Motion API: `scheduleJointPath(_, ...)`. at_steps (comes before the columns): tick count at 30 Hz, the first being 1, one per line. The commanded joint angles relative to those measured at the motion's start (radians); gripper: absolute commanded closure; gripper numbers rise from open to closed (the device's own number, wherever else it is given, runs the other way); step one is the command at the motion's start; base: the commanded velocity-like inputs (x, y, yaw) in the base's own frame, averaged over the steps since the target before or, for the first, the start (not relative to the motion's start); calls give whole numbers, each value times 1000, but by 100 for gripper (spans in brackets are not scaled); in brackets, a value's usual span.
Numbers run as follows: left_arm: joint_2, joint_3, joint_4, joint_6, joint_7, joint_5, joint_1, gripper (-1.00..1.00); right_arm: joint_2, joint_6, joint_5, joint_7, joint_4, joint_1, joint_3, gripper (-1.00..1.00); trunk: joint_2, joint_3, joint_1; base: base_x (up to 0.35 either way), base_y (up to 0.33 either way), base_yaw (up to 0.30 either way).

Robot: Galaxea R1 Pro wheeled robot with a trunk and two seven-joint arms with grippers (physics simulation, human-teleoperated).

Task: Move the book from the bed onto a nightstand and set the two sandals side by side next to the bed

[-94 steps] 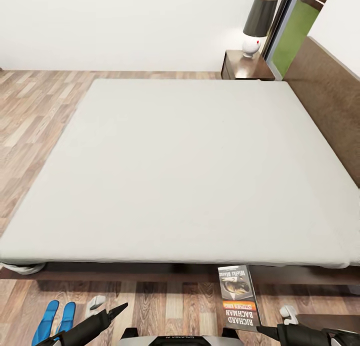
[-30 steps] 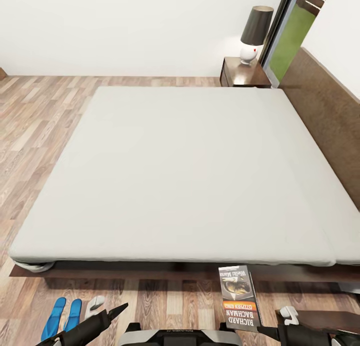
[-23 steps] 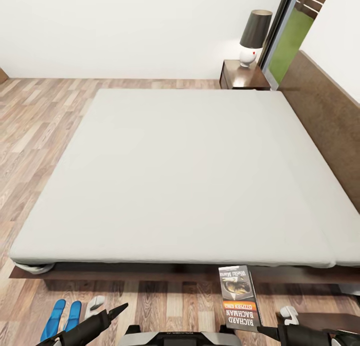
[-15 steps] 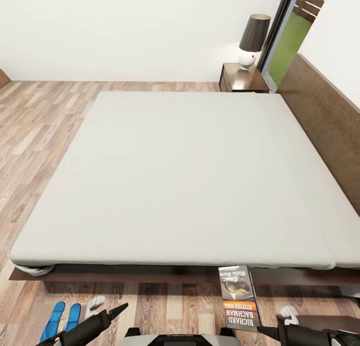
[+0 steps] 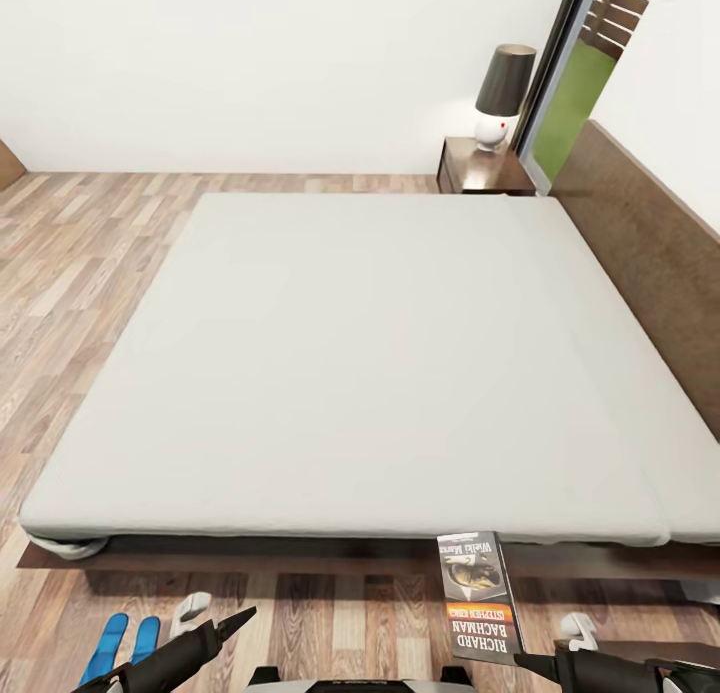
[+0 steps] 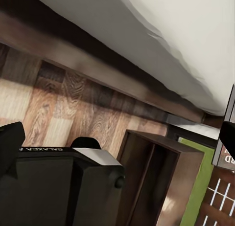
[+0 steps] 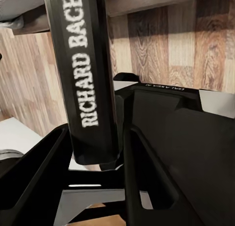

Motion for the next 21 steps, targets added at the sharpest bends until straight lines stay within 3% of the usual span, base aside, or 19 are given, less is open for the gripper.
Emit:
scheduleJointPath(1, 0, 7, 0, 11, -5, -2, 0, -100, -1, 8, -10, -1, 0, -1, 5, 100, -1, 1, 0, 0, 0, 0)
scheduleJointPath(21, -2, 7, 0, 11, -3, -2, 0, -100, -1, 8, -10, -2, 0, -1, 6, 100, -1, 33, 0, 0, 0, 0)
